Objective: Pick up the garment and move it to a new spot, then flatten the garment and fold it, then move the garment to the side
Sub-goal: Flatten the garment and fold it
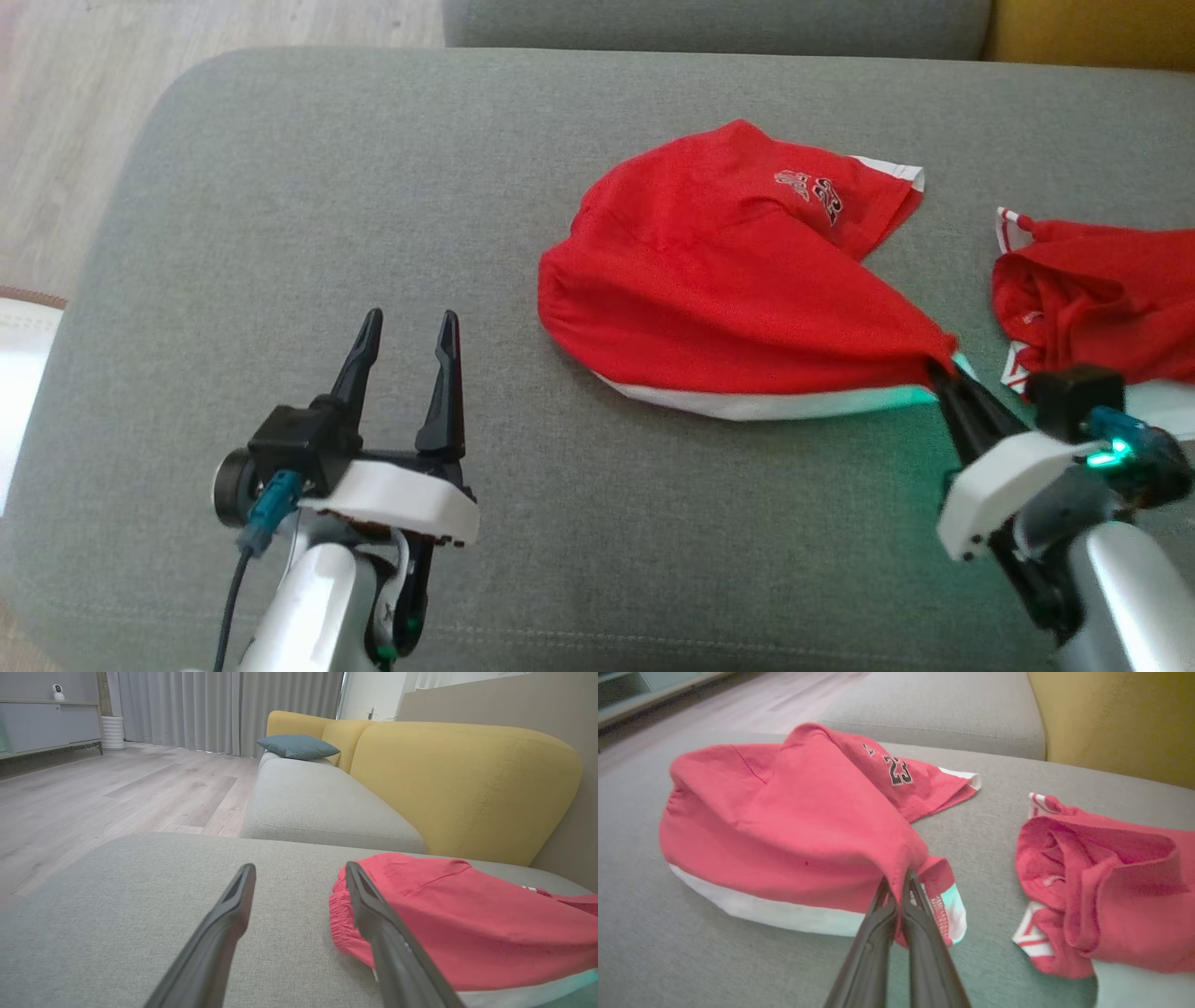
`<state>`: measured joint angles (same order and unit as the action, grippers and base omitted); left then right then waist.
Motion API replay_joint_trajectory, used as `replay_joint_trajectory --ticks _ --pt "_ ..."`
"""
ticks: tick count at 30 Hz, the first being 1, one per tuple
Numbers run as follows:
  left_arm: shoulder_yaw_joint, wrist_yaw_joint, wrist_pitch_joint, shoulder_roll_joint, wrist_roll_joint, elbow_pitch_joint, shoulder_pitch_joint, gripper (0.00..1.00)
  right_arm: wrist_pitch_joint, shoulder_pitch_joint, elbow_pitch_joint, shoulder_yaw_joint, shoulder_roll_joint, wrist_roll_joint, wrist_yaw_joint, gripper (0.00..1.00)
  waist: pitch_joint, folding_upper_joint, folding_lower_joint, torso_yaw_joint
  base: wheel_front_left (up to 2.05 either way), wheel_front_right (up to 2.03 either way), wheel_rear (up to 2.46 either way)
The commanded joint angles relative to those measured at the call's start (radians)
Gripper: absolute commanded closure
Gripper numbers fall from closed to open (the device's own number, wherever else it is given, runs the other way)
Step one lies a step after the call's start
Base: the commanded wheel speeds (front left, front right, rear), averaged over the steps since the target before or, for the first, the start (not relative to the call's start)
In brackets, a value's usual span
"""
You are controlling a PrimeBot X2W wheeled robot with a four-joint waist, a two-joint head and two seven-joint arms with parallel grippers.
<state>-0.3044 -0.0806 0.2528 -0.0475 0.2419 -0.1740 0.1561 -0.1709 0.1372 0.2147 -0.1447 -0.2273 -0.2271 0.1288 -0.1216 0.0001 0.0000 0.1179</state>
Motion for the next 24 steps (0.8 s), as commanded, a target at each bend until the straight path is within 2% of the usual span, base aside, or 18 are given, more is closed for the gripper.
replay_joint_trajectory --ticks 1,7,11,16,17,18,19,24 --pt "0.039 -0.008 0.009 -0.003 0.007 0.033 0.029 0.0 -0.014 0.015 -0.048 -0.007 -0.023 0.012 0.002 1.0 0.0 -0.0001 0.0 -0.003 0.0 0.0 0.0" --pt "0.025 -0.005 0.009 -0.003 0.011 0.038 0.039 0.0 -0.099 0.062 -0.045 0.02 -0.041 -0.002 0.002 1.0 -0.022 -0.0001 0.0 0.001 0.0 0.0 0.0" --pt "0.015 0.002 0.009 -0.003 0.008 0.034 0.055 0.0 -0.092 0.151 0.086 0.091 -0.062 0.037 0.002 1.0 -0.049 -0.0001 0.0 0.025 0.0 0.0 0.0" --pt "0.014 0.005 0.009 -0.003 0.008 0.032 0.062 0.0 -0.056 0.214 0.225 0.141 -0.052 0.078 0.002 1.0 -0.067 -0.0001 0.0 0.043 0.0 0.0 0.0" --pt "0.013 0.006 0.009 -0.003 0.007 0.032 0.062 0.0 -0.046 0.222 0.246 0.143 -0.049 0.084 0.002 0.96 -0.069 -0.0001 0.0 0.044 0.0 0.0 0.0" --pt "0.013 0.006 0.009 -0.003 0.006 0.031 0.062 0.0 -0.034 0.228 0.265 0.143 -0.046 0.089 0.002 0.08 -0.07 -0.0001 0.0 0.044 0.0 0.0 0.0" --pt "0.013 0.007 0.009 -0.003 0.005 0.031 0.061 0.0 -0.023 0.234 0.283 0.144 -0.041 0.09 0.002 0.0 -0.071 -0.0001 0.0 0.044 0.0 0.0 0.0" --pt "0.011 0.01 0.009 -0.003 0.001 0.027 0.061 0.0 0.038 0.249 0.327 0.149 -0.015 0.098 0.002 0.0 -0.064 -0.0001 0.0 0.031 0.0 0.0 0.0"
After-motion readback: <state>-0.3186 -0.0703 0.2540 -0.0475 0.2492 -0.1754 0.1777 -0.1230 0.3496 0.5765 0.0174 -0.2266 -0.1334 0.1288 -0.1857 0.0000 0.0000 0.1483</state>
